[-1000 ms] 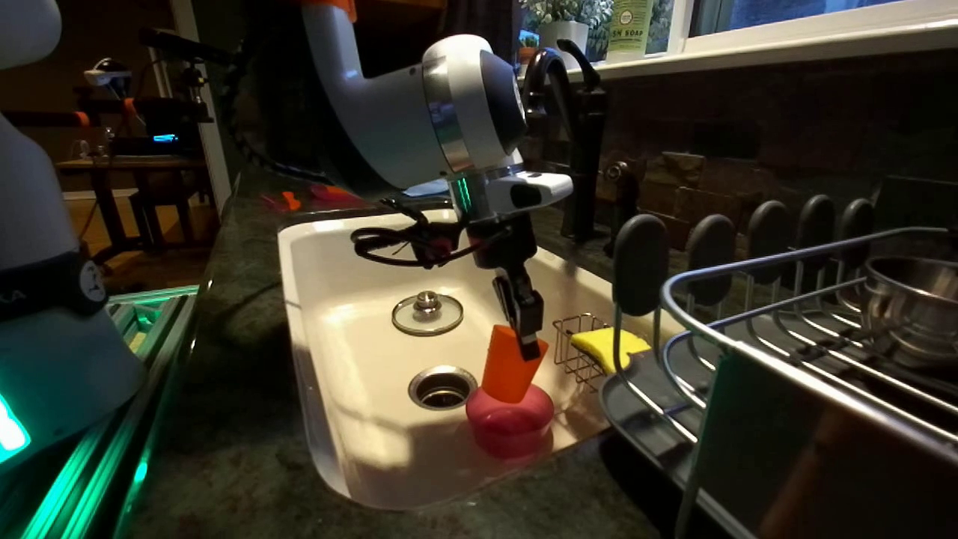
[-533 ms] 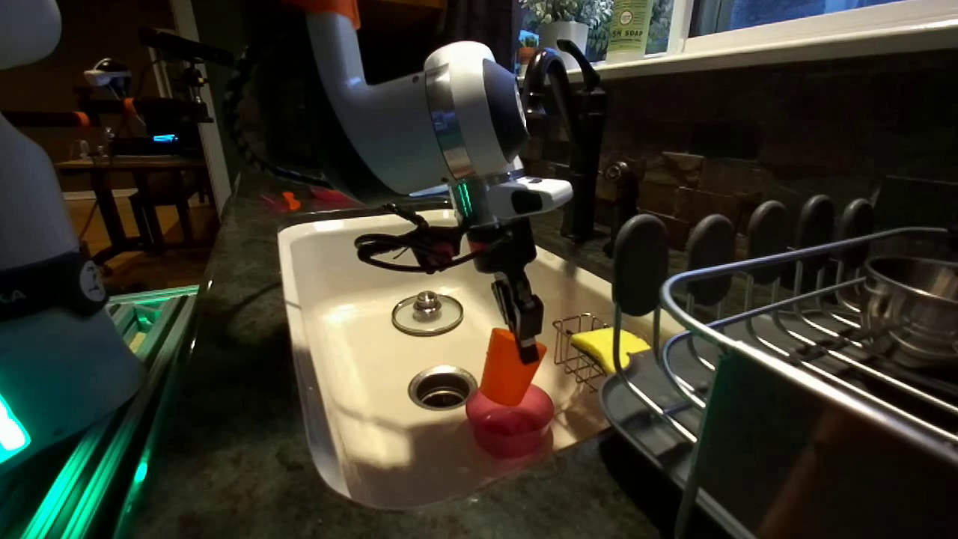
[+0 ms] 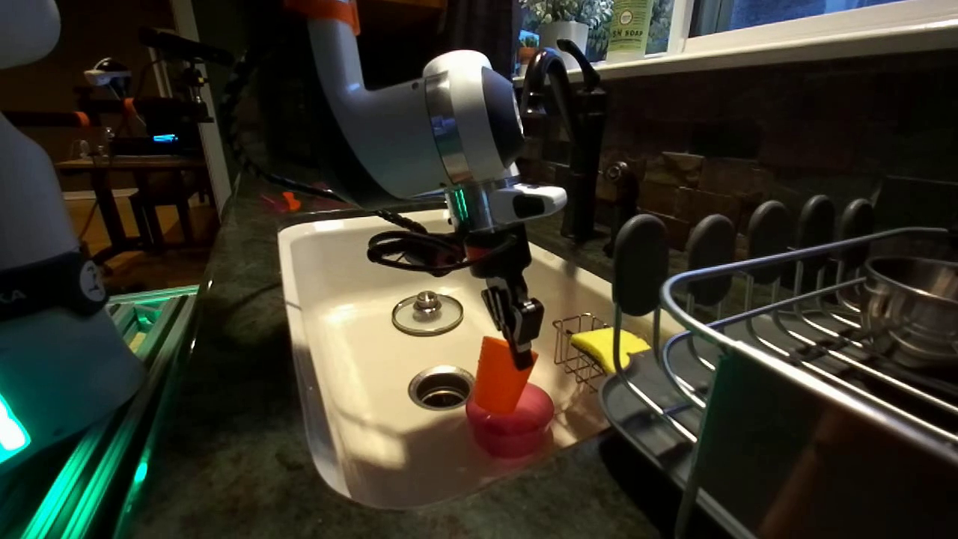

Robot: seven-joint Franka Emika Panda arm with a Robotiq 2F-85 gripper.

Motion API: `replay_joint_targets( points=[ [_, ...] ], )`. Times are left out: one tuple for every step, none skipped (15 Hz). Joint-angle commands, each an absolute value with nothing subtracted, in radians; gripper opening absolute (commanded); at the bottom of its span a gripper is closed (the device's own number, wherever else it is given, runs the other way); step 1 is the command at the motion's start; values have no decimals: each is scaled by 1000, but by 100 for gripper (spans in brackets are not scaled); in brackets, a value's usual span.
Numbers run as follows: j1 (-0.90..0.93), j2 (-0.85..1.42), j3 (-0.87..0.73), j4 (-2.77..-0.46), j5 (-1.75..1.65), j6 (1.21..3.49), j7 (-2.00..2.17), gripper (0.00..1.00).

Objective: Pick up the orange cup from the dish dryer and put it in the sink, then turn on the tap

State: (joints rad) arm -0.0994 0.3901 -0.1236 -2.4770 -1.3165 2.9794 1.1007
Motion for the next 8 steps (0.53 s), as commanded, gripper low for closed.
replay_joint_targets(
  points=[
    [-63, 396, -139, -2470, -1407, 2964, 1139, 1],
    [-54, 391, -146, -2471, -1439, 2963, 1165, 1],
    [-47, 384, -151, -2474, -1473, 2963, 1192, 1],
    [-35, 378, -158, -2474, -1521, 2954, 1236, 1],
    [-28, 373, -162, -2475, -1562, 2947, 1272, 1],
    [-23, 370, -163, -2475, -1605, 2939, 1312, 1],
    [-21, 368, -162, -2476, -1648, 2933, 1348, 1],
    [-19, 369, -160, -2478, -1687, 2925, 1382, 1]
  ],
)
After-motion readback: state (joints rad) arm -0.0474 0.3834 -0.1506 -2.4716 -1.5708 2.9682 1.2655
